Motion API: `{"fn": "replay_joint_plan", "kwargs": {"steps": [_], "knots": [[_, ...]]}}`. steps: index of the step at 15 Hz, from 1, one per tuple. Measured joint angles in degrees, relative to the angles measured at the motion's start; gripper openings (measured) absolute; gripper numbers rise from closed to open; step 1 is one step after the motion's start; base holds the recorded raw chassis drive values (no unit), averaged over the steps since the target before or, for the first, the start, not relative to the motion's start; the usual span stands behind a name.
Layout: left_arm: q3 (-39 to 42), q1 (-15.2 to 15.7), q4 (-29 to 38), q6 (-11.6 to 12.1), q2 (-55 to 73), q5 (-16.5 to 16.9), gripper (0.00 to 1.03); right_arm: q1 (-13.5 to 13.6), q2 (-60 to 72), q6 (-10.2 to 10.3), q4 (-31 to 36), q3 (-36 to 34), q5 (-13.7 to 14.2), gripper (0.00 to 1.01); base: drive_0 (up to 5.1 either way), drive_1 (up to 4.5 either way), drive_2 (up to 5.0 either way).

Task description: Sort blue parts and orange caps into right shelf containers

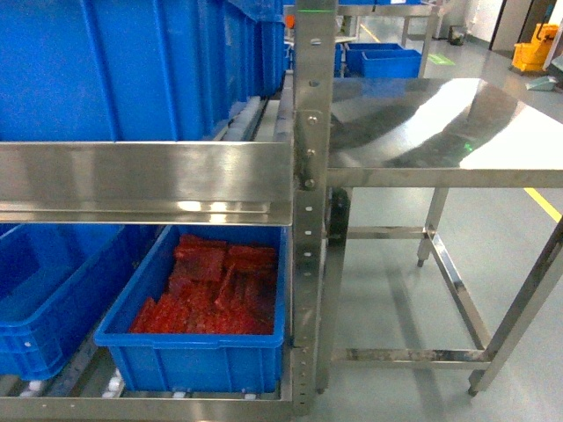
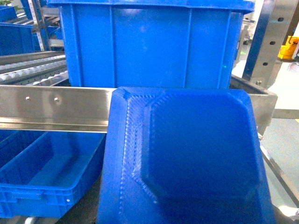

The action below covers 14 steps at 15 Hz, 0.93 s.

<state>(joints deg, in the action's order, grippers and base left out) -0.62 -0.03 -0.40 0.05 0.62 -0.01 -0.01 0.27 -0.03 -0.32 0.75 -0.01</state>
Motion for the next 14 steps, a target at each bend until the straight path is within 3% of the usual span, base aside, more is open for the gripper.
{"fn": "replay_joint_plan", "kwargs": {"steps": [14], "knots": [[0.0, 0.0, 0.09, 0.0, 0.0, 0.0, 0.43, 0.0, 0.0, 0.0, 0.0, 0.0, 0.04, 0.41, -5.1, 2.39, 2.4]]}}
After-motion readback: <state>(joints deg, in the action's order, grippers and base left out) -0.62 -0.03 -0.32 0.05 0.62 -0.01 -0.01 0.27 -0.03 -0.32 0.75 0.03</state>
